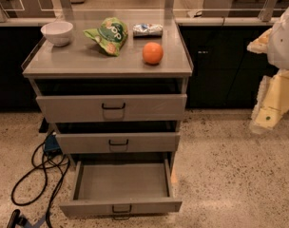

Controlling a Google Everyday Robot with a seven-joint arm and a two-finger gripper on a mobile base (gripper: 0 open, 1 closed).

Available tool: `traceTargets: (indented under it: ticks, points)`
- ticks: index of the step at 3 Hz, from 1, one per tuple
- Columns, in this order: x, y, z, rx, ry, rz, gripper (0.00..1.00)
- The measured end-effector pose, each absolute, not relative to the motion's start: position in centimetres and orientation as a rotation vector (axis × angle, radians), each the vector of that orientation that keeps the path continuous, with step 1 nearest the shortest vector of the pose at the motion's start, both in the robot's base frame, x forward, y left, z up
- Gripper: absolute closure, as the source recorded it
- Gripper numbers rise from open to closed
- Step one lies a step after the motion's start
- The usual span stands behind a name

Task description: Place orange into bottom drawer

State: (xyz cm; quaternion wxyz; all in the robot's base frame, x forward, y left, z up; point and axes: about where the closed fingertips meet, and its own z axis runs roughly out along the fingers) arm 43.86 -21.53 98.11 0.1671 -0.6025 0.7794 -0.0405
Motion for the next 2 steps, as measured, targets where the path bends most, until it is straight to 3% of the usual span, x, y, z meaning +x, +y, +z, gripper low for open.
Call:
traceTargets:
  ticks: [2]
  points:
    - [46.7,-20.9,97.2,-1.740,2.165,-0.028,0.00]
